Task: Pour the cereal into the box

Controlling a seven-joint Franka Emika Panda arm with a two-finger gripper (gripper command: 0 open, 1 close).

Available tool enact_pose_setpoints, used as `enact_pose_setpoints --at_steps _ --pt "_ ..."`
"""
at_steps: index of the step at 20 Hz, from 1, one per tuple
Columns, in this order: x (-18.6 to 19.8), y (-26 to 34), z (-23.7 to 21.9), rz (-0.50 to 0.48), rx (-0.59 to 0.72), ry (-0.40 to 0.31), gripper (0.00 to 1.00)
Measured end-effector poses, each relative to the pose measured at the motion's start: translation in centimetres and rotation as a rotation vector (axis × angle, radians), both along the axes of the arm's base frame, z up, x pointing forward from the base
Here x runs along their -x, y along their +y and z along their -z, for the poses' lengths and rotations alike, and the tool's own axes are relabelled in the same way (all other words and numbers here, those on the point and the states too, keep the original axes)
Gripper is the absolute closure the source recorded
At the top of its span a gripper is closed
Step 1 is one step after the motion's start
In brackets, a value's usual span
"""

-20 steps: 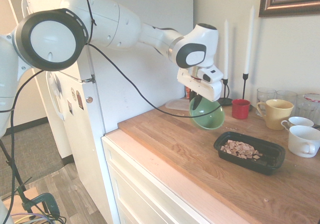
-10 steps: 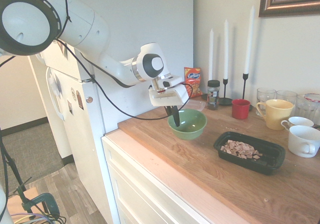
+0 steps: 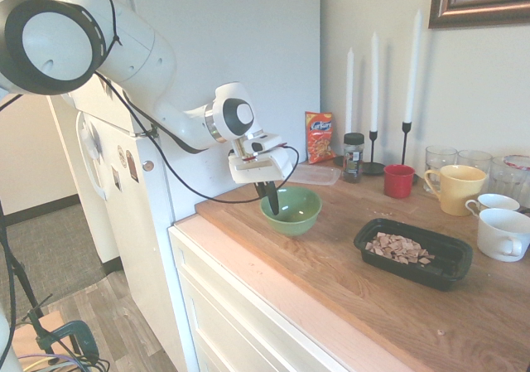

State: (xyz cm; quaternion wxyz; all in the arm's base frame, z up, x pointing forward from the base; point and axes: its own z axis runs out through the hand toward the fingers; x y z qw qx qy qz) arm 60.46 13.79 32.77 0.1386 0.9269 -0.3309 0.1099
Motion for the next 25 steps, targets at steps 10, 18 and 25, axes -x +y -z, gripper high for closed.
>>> enact_pose_setpoints --at_steps 10,18,25 --pt "0.0 -0.3 0.0 0.037 -0.084 0.032 0.0" --pt "-0.8 -2.2 -1.4 0.095 -0.214 0.056 0.0" --pt "-0.6 -4.2 -6.9 0.108 -0.328 0.046 0.0"
